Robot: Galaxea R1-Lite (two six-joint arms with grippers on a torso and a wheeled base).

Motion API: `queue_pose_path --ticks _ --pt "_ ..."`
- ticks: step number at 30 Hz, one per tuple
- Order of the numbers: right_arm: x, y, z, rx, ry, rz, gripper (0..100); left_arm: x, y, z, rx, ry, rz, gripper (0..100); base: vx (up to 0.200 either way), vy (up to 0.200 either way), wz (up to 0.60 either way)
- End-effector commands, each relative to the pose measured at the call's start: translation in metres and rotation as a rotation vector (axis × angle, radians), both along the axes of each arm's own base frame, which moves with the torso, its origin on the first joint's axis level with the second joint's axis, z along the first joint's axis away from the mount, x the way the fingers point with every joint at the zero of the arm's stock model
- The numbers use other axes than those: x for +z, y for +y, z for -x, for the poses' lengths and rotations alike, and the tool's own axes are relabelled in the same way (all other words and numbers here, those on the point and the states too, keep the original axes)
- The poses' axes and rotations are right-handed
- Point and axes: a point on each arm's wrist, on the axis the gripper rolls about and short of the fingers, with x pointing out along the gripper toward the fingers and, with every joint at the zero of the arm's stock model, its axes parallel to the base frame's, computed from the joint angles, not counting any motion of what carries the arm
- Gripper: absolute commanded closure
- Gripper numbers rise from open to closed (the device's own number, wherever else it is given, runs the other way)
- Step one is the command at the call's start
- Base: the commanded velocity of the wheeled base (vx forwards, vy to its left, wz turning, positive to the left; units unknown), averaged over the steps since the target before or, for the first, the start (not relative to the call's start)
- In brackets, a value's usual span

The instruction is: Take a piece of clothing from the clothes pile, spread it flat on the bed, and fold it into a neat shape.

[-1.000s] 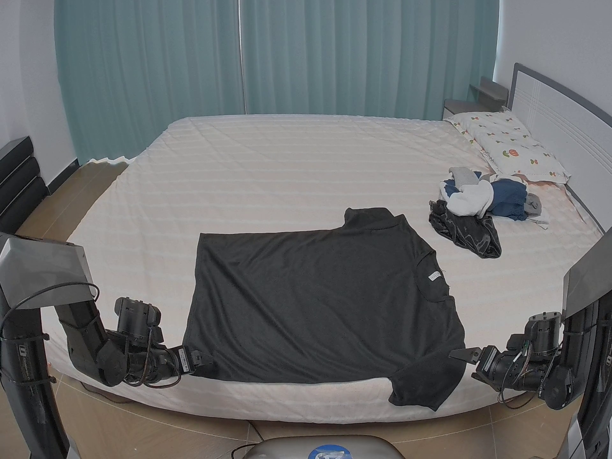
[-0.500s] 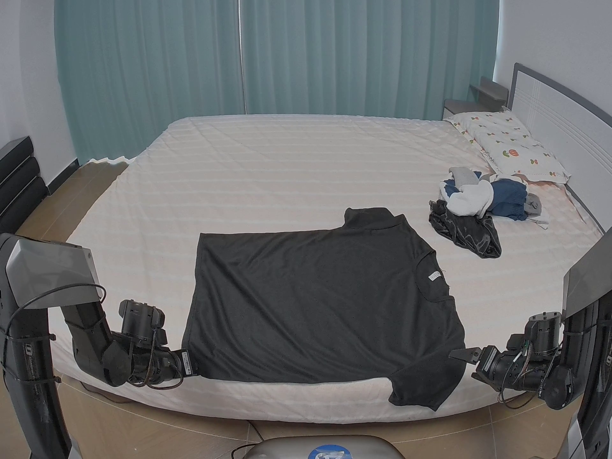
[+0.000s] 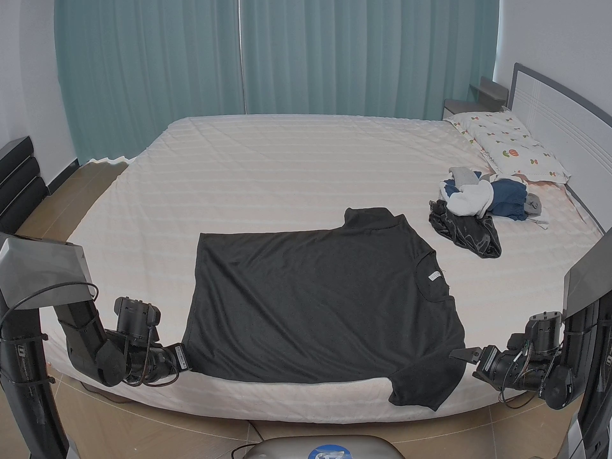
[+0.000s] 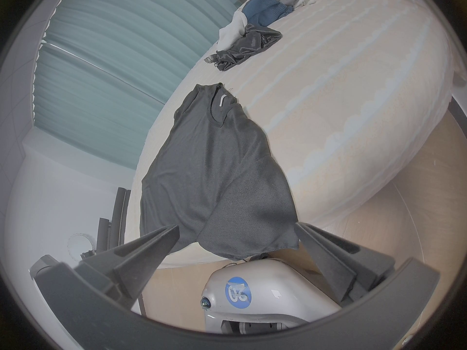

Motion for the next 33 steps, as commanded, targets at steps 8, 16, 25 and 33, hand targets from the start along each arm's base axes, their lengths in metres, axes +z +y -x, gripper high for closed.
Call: queue_pose_path --ticks 8,16,25,33 --pt "-0.007 -0.001 -0.009 0.007 -0.035 0.076 0 0.018 0.002 0.0 0.135 -0.03 0.113 100 0.0 0.0 0.0" --pt "-0.029 0.0 -0.022 0.036 -0.012 0.106 0 0.024 0.004 0.001 0.176 -0.037 0.145 100 0.0 0.0 0.0" --pt "-0.034 0.002 -0.034 0.068 -0.056 0.137 0 0.021 0.005 0.002 0.182 -0.025 0.143 100 0.0 0.0 0.0" --pt "-0.042 0.003 -0.037 0.107 -0.063 0.179 0 0.021 0.007 0.002 0.189 -0.025 0.143 100 0.0 0.0 0.0"
